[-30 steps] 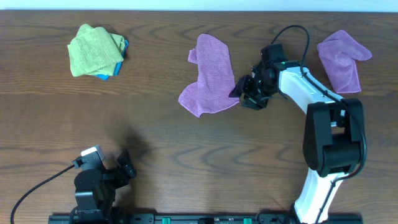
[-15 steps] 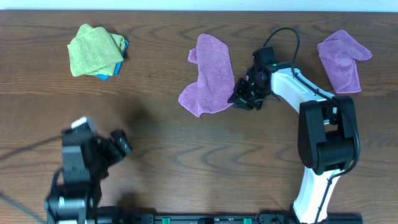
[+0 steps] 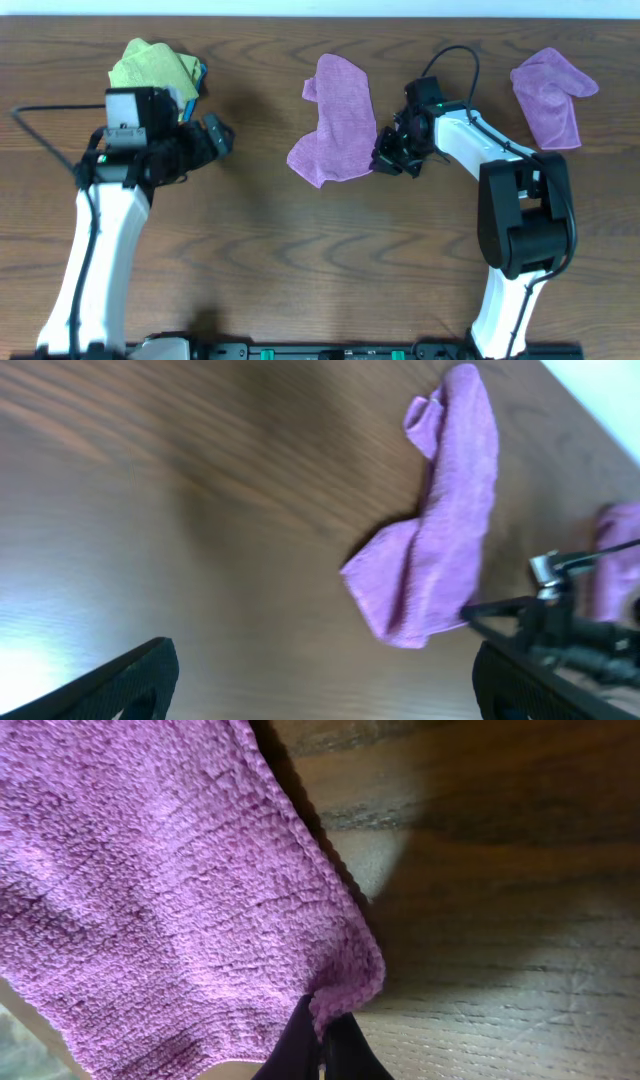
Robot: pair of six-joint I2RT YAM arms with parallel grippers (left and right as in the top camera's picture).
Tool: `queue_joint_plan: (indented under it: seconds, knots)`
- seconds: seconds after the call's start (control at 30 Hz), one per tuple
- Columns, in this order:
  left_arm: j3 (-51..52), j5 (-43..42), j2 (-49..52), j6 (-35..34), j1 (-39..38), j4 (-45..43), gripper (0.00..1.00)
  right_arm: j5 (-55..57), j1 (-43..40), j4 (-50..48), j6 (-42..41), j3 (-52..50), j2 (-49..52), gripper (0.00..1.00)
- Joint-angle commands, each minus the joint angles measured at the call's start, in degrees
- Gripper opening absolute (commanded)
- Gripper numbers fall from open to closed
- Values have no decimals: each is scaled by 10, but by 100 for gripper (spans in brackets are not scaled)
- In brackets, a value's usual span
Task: Fold the cloth
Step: 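Reach the left gripper to the towel's left edge and grasp it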
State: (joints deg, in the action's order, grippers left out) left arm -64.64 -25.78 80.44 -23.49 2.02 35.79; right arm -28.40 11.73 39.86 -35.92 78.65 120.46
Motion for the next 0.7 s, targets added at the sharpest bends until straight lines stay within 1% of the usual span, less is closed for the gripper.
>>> queue_joint_plan:
  seconds: [0.0,0.03,0.07,0.17,0.4,0.6,0.67]
  knots:
    - [-8,-71,43,-81,-2,-19,95,-8,5,2,6,-2,8,1]
    - [-8,-73,56,-104,-2,-25,95,-10,5,2,9,-2,8,1]
    - [-8,-77,77,-144,-2,-35,95,-10,5,2,9,-2,8,1]
    - [-8,-117,122,-170,-8,-76,95,-10,5,2,8,-2,8,1]
    - [-8,-192,225,-262,-41,-188,95,-19,5,2,8,-2,8,1]
    - [-8,-216,276,-307,-77,-265,95,-21,5,3,8,-2,8,1]
    - [-8,-213,282,-308,-87,-281,95,-21,5,4,8,-2,8,1]
